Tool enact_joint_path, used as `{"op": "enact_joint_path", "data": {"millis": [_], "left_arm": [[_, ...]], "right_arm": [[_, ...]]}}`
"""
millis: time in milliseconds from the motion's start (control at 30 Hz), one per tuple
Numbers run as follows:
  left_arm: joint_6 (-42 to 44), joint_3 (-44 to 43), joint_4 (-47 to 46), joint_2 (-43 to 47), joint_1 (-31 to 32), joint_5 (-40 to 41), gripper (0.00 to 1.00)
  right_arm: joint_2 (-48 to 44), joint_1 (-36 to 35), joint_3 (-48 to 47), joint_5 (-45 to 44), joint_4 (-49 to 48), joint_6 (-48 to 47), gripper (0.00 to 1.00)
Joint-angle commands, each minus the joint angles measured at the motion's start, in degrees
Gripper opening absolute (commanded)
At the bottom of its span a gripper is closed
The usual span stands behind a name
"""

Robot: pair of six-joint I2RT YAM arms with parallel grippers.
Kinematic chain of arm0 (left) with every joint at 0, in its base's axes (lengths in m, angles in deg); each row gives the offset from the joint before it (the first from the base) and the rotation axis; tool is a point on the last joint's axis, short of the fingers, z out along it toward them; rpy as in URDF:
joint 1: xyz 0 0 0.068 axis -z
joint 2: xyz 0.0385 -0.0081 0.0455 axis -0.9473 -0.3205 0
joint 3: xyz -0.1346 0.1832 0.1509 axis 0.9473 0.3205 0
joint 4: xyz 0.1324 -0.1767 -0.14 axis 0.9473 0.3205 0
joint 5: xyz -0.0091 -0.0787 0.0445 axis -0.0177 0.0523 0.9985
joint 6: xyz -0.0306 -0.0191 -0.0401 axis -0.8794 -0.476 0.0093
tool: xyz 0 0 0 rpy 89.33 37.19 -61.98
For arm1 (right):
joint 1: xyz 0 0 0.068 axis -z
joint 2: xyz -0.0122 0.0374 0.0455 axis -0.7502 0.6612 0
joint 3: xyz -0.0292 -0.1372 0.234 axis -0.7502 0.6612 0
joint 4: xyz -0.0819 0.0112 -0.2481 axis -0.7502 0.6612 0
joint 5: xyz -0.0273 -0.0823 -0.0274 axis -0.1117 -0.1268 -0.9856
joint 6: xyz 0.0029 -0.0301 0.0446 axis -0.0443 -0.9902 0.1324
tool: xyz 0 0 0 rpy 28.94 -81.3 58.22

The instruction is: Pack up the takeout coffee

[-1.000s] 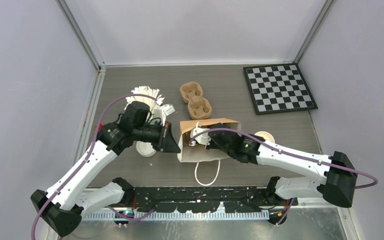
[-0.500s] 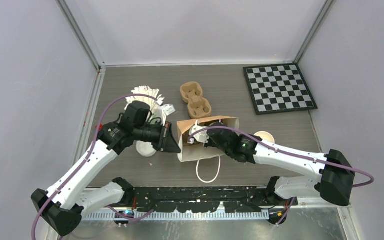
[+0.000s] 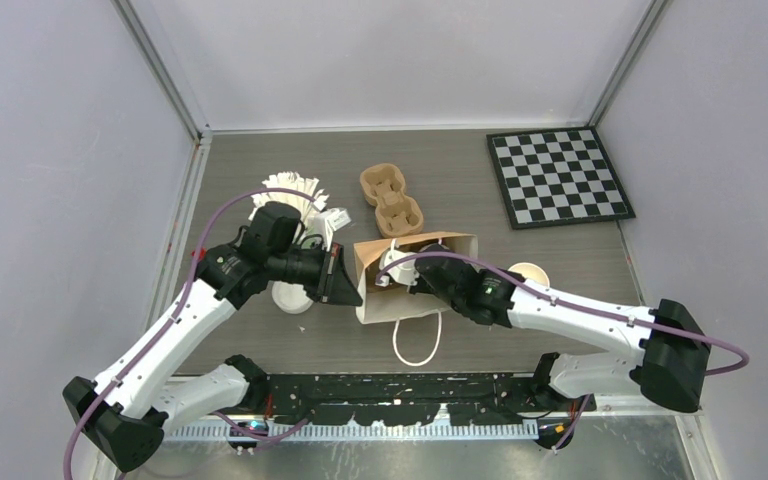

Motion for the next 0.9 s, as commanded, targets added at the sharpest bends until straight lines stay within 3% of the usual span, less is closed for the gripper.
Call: {"op": "enact_joint_path", "data": {"millis": [0, 867], "left_arm": [[-1.09, -1.89, -1.08, 0.10, 0.20, -1.43, 0.00], [-4.16, -4.25, -3.34, -3.56, 0.28, -2.84, 0.00]], "right_arm": [[-3.61, 0.45, -1.39, -0.95, 2.77, 2.47, 0.24], [-10.12, 0.42, -10.60, 6.45, 13.15, 7.63, 0.26]]}}
